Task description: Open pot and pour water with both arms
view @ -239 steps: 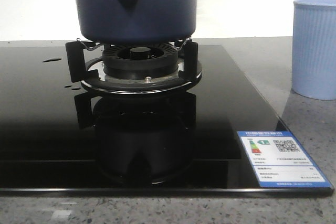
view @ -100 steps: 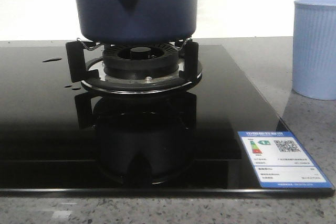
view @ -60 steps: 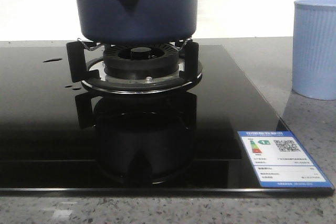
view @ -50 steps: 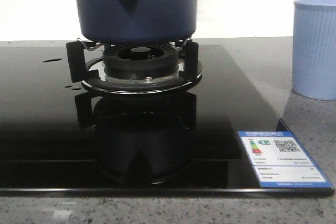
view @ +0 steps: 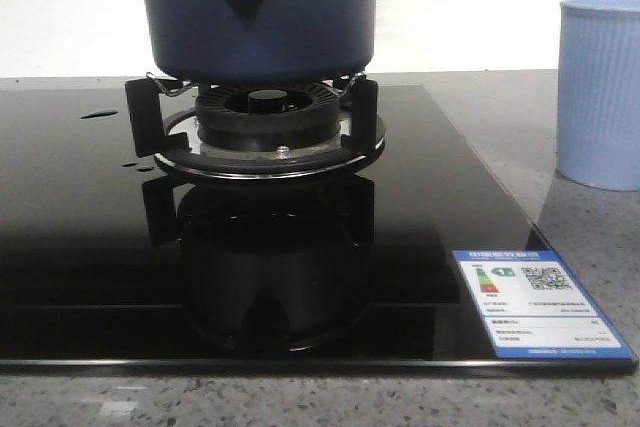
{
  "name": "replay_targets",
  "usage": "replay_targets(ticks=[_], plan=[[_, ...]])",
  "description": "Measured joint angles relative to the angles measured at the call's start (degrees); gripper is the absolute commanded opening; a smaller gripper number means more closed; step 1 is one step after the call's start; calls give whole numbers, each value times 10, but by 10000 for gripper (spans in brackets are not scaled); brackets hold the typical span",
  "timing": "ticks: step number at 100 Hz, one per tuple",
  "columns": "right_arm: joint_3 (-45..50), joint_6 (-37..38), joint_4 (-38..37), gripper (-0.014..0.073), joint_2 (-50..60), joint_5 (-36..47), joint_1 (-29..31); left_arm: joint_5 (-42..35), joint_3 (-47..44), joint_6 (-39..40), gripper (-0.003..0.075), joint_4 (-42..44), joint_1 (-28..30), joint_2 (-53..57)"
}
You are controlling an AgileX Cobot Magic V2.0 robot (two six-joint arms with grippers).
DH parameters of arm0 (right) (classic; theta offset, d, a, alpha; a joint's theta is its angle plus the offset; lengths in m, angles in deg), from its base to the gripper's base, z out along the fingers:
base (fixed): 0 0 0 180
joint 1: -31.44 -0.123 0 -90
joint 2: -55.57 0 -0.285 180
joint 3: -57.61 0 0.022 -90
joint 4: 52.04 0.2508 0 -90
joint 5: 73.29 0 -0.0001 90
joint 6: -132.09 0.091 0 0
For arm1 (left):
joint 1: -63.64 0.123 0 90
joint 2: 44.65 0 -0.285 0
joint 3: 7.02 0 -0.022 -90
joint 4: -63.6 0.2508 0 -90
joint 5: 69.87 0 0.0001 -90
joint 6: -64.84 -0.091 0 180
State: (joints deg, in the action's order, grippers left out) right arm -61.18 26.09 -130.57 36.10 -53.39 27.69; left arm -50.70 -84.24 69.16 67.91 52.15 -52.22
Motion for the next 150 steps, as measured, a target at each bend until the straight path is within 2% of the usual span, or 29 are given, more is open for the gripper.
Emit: replay_targets(ticks=[50, 60, 67, 75, 84, 111, 116, 121, 133, 138, 143, 150], plan=[[4, 0, -1, -66, 0, -18, 0, 0, 0, 0, -19, 0, 0, 0], [9, 5, -36, -66, 0, -46, 0, 0, 0, 0, -19, 0, 0, 0], [14, 52, -95, -66, 0, -59, 0, 0, 0, 0, -19, 0, 0, 0], [24, 182, -201, -66, 0, -63, 0, 0, 0, 0, -19, 0, 0, 0], [46, 267, -244, -66, 0, -63, 0, 0, 0, 0, -19, 0, 0, 0], [123, 304, -265, -66, 0, -103, 0, 0, 0, 0, -19, 0, 0, 0], [125, 279, -241, -66, 0, -120, 0, 0, 0, 0, -19, 0, 0, 0], [125, 210, -177, -66, 0, -141, 0, 0, 0, 0, -19, 0, 0, 0], [115, -68, 78, -66, 0, -199, 0, 0, 0, 0, -19, 0, 0, 0], [112, -157, 179, -66, 3, -228, 0, 0, 0, 0, -19, 0, 0, 0], [109, -210, 228, -66, 5, -254, 0, 0, 0, 0, -19, 0, 0, 0], [109, -247, 261, -66, 6, -277, 0, 0, 0, 0, -19, 0, 0, 0]])
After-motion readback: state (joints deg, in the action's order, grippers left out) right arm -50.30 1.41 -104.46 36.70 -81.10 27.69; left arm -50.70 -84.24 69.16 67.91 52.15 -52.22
